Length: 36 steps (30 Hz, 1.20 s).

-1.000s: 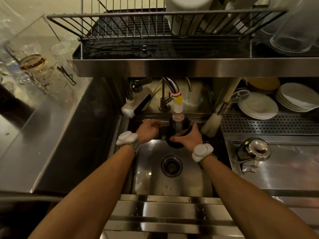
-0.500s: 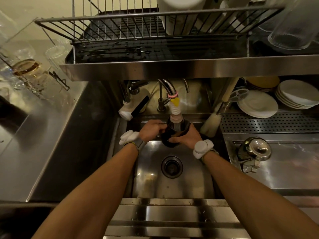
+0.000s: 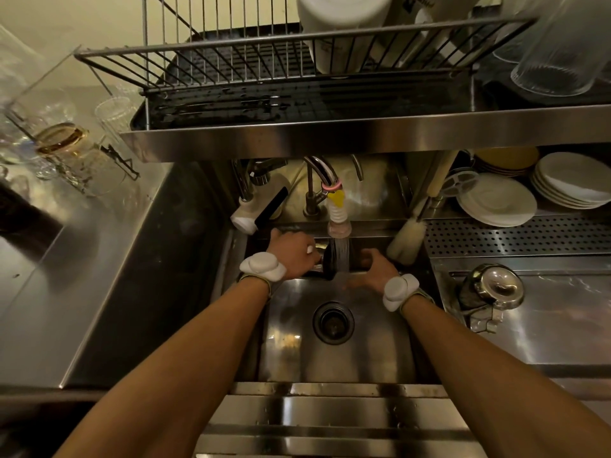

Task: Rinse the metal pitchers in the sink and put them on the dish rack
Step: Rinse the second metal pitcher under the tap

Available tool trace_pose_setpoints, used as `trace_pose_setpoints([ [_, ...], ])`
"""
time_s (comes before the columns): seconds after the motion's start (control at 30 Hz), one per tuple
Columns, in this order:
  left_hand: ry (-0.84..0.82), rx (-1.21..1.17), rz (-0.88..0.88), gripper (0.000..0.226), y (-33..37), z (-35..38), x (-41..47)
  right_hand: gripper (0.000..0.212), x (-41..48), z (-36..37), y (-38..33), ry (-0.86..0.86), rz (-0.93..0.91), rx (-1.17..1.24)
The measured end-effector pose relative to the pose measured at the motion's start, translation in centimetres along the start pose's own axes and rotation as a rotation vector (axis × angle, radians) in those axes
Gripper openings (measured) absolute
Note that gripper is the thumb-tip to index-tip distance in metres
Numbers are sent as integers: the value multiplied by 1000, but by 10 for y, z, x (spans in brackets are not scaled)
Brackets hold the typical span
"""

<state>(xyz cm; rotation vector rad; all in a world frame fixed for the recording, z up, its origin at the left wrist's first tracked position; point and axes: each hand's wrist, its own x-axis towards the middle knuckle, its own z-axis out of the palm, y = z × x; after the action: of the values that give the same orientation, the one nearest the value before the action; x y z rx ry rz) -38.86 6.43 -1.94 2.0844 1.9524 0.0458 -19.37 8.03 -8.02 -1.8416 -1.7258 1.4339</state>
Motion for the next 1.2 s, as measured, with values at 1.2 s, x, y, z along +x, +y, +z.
trace_pose_setpoints([
  [1.2,-59,-286,-124,24,8,-9,4,100,3,-5,7,-68,-11,-28],
])
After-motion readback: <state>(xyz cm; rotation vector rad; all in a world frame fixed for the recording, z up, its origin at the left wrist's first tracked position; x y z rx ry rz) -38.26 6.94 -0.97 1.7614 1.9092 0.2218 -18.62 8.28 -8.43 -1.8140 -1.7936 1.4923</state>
